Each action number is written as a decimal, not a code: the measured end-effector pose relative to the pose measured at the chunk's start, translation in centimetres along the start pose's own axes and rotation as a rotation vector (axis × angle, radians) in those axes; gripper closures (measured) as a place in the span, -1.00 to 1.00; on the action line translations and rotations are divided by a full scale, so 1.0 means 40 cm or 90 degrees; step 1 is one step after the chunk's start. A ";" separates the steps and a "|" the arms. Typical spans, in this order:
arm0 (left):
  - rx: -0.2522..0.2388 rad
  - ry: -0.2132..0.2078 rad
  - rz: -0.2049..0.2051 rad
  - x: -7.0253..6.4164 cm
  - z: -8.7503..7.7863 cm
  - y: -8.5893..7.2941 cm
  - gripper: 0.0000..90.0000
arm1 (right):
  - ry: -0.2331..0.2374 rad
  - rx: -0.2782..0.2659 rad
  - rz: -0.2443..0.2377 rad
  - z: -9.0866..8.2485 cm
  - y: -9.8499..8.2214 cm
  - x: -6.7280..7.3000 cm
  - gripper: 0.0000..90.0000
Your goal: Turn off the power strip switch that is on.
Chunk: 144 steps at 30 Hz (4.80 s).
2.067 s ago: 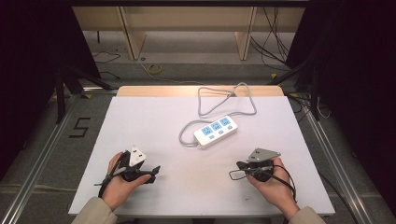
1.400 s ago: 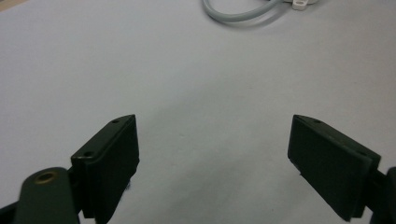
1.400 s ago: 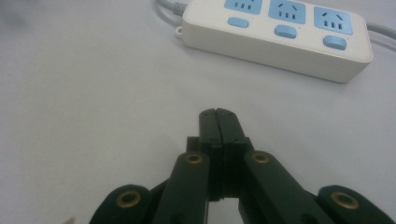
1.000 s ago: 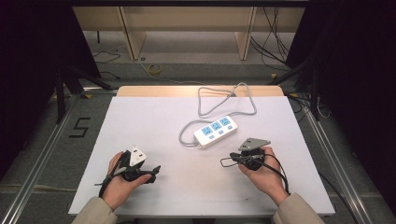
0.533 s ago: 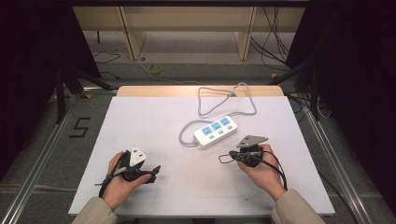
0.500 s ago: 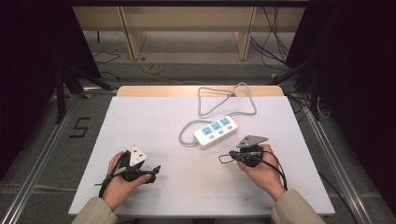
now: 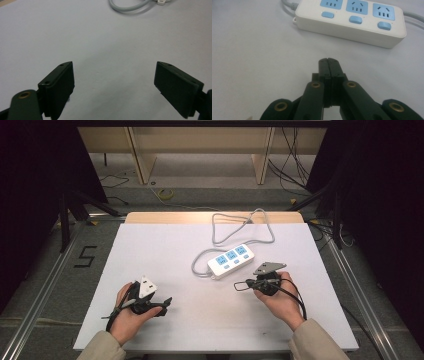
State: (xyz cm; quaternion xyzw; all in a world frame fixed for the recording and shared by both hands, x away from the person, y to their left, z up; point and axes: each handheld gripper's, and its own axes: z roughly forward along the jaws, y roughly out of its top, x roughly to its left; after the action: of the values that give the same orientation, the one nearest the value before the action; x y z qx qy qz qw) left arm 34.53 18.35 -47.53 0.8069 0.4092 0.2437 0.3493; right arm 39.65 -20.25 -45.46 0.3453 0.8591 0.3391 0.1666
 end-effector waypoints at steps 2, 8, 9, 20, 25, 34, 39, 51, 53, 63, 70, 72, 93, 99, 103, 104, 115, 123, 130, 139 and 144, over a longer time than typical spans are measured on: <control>0.000 0.001 0.002 0.001 0.000 0.000 -0.64 | -0.001 -0.001 0.002 0.003 0.004 -0.002 1.00; 0.000 0.000 0.000 0.000 0.000 0.000 -0.64 | 0.002 0.003 0.003 0.008 0.011 -0.003 1.00; 0.000 -0.001 0.000 0.000 0.000 0.000 -0.64 | 0.002 0.002 0.001 0.008 0.014 -0.004 1.00; 0.001 0.000 0.000 0.000 0.000 0.000 -0.64 | 0.003 0.006 0.005 0.017 0.029 -0.010 1.00; 0.001 0.000 0.001 0.000 0.001 0.000 -0.64 | 0.002 0.006 0.001 0.020 0.043 -0.011 1.00; 0.000 0.000 0.002 0.000 0.001 0.000 -0.64 | 0.001 0.008 0.001 0.024 0.058 -0.013 1.00; 0.001 0.001 0.003 0.001 0.001 0.000 -0.64 | 0.000 0.008 0.000 0.026 0.064 -0.016 1.00; -0.001 0.001 0.003 0.000 0.000 0.001 -0.64 | -0.004 0.011 0.000 0.037 0.082 -0.022 1.00; -0.001 0.001 0.003 0.001 0.000 0.001 -0.64 | -0.003 0.012 0.000 0.039 0.085 -0.023 1.00; -0.001 0.001 0.003 0.001 0.000 0.001 -0.64 | -0.003 0.017 0.003 0.051 0.094 -0.025 1.00; -0.001 0.001 0.003 0.001 0.000 0.001 -0.64 | -0.003 0.018 0.003 0.057 0.103 -0.029 1.00; -0.001 0.002 0.003 0.001 0.000 0.002 -0.64 | -0.002 0.018 0.004 0.059 0.107 -0.031 1.00; 0.000 0.000 0.004 0.000 0.001 0.002 -0.64 | 0.001 0.027 0.007 0.076 0.119 -0.037 1.00; -0.001 0.001 0.003 0.000 0.000 0.002 -0.64 | 0.000 0.027 0.005 0.079 0.133 -0.035 1.00; 0.000 0.000 0.004 0.000 0.001 0.002 -0.64 | 0.002 0.029 0.003 0.081 0.138 -0.036 1.00; 0.000 0.000 0.004 0.000 0.001 0.002 -0.64 | 0.002 0.029 0.003 0.081 0.138 -0.036 1.00; 0.000 0.000 0.005 0.000 0.001 0.002 -0.64 | -0.001 0.034 0.004 0.087 0.149 -0.042 1.00; -0.001 0.001 0.005 0.000 0.000 0.002 -0.64 | -0.001 0.037 0.002 0.095 0.155 -0.044 1.00; 0.000 0.000 0.005 0.000 0.001 0.002 -0.64 | -0.003 0.040 0.002 0.098 0.165 -0.045 1.00; -0.001 0.001 0.005 0.000 0.000 0.002 -0.64 | -0.004 0.040 0.000 0.104 0.175 -0.045 1.00; -0.002 0.002 0.004 0.001 0.000 0.002 -0.64 | -0.005 0.042 0.001 0.111 0.179 -0.047 1.00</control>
State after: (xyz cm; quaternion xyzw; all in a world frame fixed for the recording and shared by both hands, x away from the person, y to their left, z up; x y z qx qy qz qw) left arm 34.58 18.34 -47.45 0.8073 0.4070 0.2462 0.3491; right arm 46.72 -15.67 -43.53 0.3523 0.8689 0.3097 0.1582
